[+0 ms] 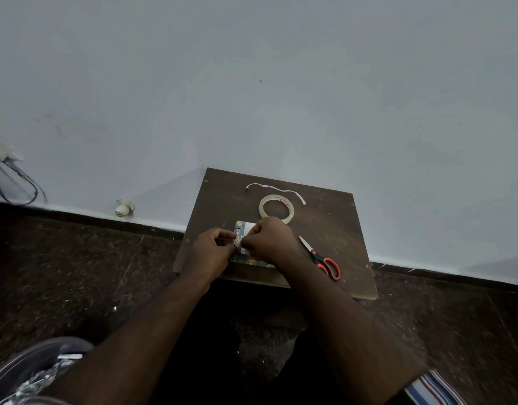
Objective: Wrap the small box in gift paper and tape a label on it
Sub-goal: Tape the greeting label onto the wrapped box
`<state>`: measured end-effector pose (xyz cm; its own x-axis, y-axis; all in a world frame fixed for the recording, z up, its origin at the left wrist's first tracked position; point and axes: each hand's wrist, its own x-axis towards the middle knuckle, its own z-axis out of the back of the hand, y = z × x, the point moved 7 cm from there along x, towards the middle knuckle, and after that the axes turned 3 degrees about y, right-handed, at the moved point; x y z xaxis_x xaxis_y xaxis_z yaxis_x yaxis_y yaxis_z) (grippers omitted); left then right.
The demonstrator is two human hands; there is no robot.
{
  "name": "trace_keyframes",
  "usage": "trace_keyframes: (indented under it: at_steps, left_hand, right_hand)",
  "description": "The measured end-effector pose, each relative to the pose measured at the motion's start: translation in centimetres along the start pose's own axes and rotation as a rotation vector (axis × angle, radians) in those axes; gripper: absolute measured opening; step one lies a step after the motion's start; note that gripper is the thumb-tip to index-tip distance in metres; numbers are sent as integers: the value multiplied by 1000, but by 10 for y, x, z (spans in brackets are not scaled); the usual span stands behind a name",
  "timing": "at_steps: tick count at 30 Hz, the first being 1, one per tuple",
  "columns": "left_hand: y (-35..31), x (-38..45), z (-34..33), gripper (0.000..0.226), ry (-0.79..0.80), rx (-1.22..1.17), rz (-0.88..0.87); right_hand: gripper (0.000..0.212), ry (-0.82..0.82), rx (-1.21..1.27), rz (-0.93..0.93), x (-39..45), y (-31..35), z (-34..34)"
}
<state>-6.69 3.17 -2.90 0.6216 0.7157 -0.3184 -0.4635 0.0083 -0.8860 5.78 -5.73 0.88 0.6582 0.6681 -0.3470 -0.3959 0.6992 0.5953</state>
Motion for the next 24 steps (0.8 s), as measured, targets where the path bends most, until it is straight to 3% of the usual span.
trace_keyframes:
  at_steps: [10,16,19,24]
  left_hand:
    - [6,1,-4,19,-11,-117,47]
    - [6,-2,-6,19,2,-183,83]
    - [6,-5,-7,19,22,-238,110]
    - [17,-3,-7,14,34,-333,151]
  right_hand:
    - [26,-33,-195,-23,7,1,-2]
    - [38,-12,-111,-58,3,-18,10]
    - [32,-20,-59,-37,-1,-22,17]
    - [15,-263,33,-91,-16,-74,63]
